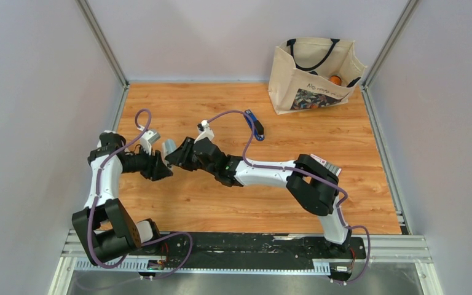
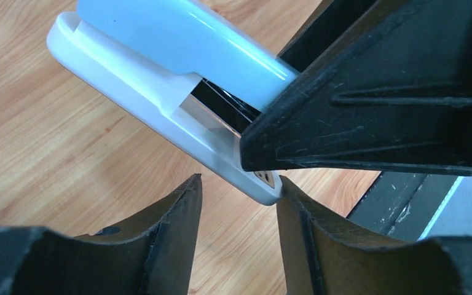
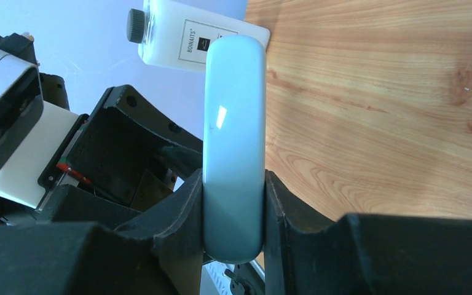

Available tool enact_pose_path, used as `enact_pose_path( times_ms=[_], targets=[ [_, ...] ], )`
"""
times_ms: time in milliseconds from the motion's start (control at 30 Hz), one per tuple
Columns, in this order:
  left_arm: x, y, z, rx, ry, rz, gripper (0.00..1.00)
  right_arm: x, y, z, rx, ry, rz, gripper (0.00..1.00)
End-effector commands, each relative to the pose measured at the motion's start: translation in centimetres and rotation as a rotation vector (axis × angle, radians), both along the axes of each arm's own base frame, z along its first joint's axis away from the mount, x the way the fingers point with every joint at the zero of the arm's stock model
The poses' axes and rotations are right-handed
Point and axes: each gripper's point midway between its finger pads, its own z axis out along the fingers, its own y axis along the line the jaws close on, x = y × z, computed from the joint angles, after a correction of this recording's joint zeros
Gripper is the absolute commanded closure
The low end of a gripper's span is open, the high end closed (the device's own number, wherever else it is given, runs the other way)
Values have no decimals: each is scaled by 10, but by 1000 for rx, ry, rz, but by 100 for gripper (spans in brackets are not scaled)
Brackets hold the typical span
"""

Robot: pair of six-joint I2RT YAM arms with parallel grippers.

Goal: Unload the staples from the stapler

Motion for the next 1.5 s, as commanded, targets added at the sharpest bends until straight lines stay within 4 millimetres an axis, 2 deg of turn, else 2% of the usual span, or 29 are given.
enact_pose_path(
  times_ms=[0,67,200,233,400,433,667,800,967,1200,1367,1467],
  targets=[
    [18,5,7,23,-122,-14,49,-18,9,26,118,19,68,99],
    [16,6,5,41,-131,-22,59,-20,6,23,113,23,74,99],
    [14,10,0,87,-133,-36,98,-25,-1,17,92,18,86,99],
    [12,11,-2,102,-134,-47,100,-27,-2,18,87,12,93,99],
    [9,17,-9,163,-160,-78,100,-33,-13,6,23,-6,111,99],
    [9,18,-10,175,-171,-82,100,-40,-13,2,10,-2,152,99],
    [11,28,-20,290,-277,-94,100,-61,-27,-20,-153,-151,273,100],
    [21,41,-28,404,-349,-84,99,-72,-32,-21,-240,-239,310,100],
    [33,52,-26,513,-448,-61,99,-89,-36,-24,-297,-303,361,100],
    [46,60,-24,668,-587,-71,99,-90,-48,-38,-374,-363,323,100],
    [50,58,-26,790,-702,-119,100,-88,-46,-39,-393,-396,303,100],
    [49,55,-24,789,-705,-130,100,-85,-47,-41,-400,-400,286,100]
  ],
)
